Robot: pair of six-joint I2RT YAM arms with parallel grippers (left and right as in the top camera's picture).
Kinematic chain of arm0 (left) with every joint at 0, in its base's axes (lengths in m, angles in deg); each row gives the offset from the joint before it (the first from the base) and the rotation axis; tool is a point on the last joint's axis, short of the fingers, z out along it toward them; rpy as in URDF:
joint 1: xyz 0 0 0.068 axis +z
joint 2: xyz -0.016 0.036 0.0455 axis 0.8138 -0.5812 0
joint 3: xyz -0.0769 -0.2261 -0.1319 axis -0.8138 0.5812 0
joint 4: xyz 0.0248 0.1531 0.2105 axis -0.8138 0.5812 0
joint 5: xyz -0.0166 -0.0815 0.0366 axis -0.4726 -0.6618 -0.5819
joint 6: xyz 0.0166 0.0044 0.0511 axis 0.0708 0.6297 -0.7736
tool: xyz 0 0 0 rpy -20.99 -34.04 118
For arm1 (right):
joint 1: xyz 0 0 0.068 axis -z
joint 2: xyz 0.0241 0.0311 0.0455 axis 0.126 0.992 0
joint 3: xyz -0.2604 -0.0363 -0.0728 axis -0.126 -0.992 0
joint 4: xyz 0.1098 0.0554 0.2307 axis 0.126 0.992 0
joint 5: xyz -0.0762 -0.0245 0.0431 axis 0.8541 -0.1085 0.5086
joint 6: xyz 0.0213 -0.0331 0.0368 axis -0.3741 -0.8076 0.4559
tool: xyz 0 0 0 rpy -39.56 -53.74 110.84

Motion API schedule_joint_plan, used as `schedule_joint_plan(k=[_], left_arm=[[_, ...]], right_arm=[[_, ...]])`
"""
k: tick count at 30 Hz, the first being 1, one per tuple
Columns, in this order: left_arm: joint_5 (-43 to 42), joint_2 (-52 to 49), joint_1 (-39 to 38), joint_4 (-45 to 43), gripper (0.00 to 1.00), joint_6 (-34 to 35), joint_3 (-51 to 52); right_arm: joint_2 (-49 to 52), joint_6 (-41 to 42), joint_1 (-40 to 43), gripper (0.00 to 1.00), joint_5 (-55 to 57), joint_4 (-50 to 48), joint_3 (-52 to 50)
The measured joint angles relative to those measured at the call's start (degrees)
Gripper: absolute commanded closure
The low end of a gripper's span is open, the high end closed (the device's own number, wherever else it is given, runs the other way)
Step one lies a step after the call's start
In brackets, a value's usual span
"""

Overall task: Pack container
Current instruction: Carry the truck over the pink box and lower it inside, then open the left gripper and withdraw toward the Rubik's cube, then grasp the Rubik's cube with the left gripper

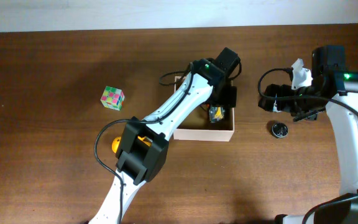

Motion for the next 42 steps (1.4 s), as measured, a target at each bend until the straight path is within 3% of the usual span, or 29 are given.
schedule_joint_plan(k=[10, 18, 22, 31, 36, 42], left_arm=[[-0.1, -0.1, 0.2, 10.9, 0.01, -1.6, -6.5], [0.9, -0.1, 1.8, 24.8, 0.01, -11.4, -32.1], [4.5, 0.0, 3.2, 31.5, 0.01, -18.3, -39.0], [8.3, 0.0, 17.9, 32.7, 0.01, -22.4, -38.3], [7.5, 0.0, 29.1, 32.6, 0.01, -22.9, -31.3], [4.3, 0.0, 36.0, 32.7, 0.01, -25.3, -20.9]], right_arm=[[0.0, 0.0, 0.0, 0.01, 0.0, 0.0, 0.0], [0.0, 0.0, 0.0, 0.01, 0.0, 0.0, 0.0], [0.0, 0.0, 0.0, 0.01, 0.0, 0.0, 0.0], [0.0, 0.0, 0.0, 0.01, 0.0, 0.1, 0.0], [0.0, 0.0, 0.0, 0.01, 0.0, 0.1, 0.0], [0.0, 0.0, 0.0, 0.01, 0.0, 0.1, 0.0]])
